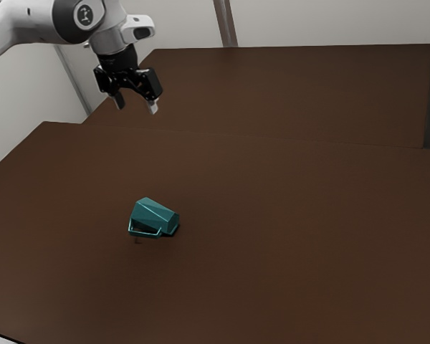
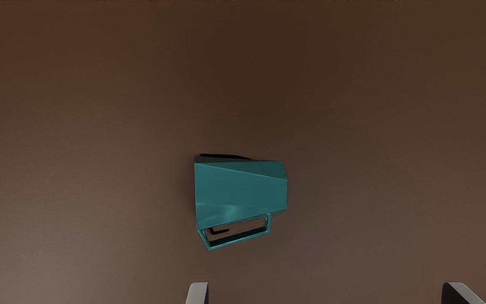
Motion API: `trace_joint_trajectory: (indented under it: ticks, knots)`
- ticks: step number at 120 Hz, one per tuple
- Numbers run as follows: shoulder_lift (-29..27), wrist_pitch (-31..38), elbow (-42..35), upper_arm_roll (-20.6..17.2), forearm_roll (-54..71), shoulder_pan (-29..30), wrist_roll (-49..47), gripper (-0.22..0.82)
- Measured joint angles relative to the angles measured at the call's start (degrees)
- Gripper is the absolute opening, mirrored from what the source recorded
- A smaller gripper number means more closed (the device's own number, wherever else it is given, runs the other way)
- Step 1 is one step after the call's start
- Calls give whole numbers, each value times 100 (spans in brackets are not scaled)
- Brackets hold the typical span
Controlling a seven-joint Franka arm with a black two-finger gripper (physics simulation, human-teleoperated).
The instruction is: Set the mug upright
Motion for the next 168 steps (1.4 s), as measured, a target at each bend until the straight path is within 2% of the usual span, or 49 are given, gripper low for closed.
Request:
trace_joint_trajectory:
  ticks: [52,72,100,112,133,168]
  knots:
    - [-96,-59,-242,18,-82,47,39,60]
    - [-236,170,-970,7,-635,282,32,60]
    - [-212,406,-2019,9,-1796,938,180,60]
    - [-191,479,-2243,11,-2160,1359,595,60]
    - [77,664,-2428,16,-2582,2090,1877,60]
    - [624,1089,-2797,21,-3266,2309,3675,60]
